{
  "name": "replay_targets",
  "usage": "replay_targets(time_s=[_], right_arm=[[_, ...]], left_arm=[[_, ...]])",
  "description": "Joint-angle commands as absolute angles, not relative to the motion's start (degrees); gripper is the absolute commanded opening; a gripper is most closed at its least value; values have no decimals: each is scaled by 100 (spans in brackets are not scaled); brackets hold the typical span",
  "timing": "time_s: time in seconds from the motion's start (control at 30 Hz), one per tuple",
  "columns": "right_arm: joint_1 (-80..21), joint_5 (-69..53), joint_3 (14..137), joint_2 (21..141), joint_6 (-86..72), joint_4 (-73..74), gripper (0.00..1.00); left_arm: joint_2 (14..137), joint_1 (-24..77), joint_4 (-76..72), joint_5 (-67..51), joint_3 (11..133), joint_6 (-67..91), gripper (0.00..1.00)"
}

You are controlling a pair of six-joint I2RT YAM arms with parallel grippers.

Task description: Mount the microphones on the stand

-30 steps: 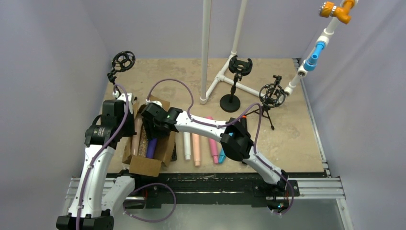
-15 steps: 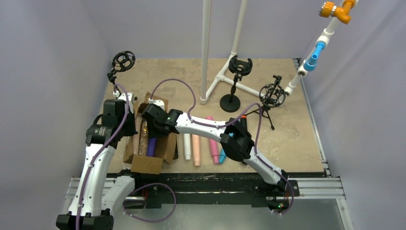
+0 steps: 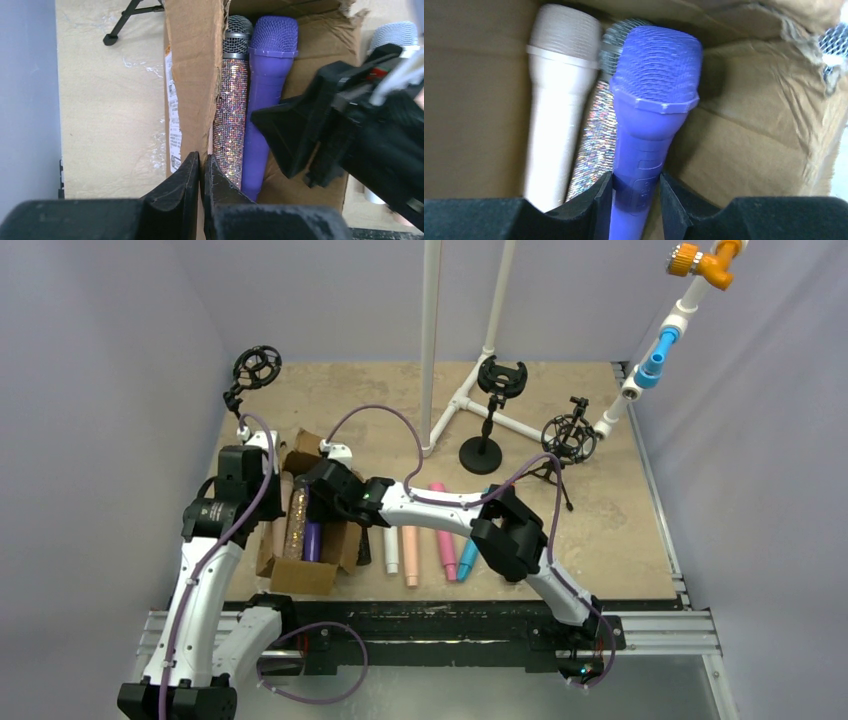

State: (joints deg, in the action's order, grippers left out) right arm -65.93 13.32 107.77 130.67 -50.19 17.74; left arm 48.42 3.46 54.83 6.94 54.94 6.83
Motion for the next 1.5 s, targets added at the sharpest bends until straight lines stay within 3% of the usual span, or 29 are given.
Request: replay_targets(time_s=[0.0,0.3,0.53,0.8,1.13,1.47], right_arm=[[-6539,1117,10626,12310,-4736,509,11],[-6440,445,10094,11395,-4446,572,7],[-5856,-116,8950,10206,-4443,729,5],[-5158,285,7765,9239,-3959,1648,3],[-4845,1058,6737,9400,-3859,1890,2],[-4843,882,6788,9695,-3932,1899,3]], left_arm=[[4770,413,5017,872,5405,495,0],[4696,413,4676,1447,5199,186,0],[4705,415,4640,1442,5128,189,0],[4687,413,4730,1392,5210,191,0],[4636,413,4802,1189,5246,174,0],[4649,413,4843,1134,5308,198,0]])
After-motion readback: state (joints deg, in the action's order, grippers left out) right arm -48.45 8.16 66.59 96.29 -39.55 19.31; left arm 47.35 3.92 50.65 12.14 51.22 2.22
